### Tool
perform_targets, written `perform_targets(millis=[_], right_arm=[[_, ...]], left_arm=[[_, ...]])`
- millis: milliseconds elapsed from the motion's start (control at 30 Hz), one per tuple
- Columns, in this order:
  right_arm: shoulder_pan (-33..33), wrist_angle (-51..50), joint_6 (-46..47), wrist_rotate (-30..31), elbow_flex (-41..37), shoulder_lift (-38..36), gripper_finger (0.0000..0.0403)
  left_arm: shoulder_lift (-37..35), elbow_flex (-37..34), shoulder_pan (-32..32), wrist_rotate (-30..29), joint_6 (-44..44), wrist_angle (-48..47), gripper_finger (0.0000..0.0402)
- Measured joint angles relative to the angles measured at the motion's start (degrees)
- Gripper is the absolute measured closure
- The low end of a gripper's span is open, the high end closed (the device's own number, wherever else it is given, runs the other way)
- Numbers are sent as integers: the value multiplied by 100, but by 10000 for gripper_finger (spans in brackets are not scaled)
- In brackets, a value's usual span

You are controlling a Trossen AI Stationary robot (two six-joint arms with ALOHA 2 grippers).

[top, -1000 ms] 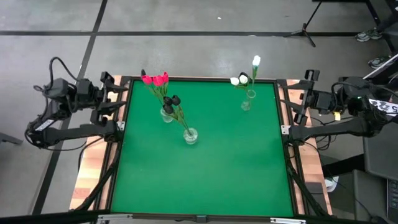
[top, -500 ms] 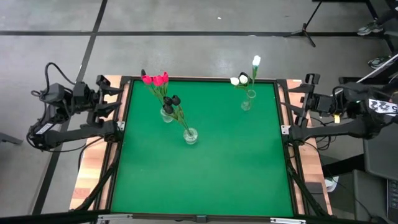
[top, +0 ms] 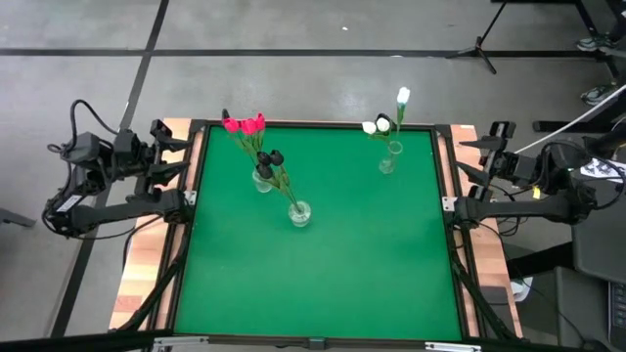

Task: Sort flowers into vase by color
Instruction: Return to Home Position

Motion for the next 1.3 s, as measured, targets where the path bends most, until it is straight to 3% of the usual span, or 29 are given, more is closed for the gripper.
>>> perform_targets(millis=[633, 767, 967, 1133, 1300], right_arm=[[0, 2, 396, 135, -444, -156, 210], [0, 123, 519, 223, -625, -470, 210], [-1, 302, 536, 267, -1062, -1063, 210], [0, 291, 808, 402, -1559, -1589, 210], [-2, 331, 1019, 492, -1902, -1571, 210]], left_arm=[[-140, -52, 0, -42, 15, -408, 171], [-532, -469, 0, -40, -213, -282, 171], [-1425, -1566, 0, -122, -817, 856, 171], [-1383, -1891, 2, -133, -981, 1105, 171], [-1421, -2059, 2, -146, -1008, 1093, 171]])
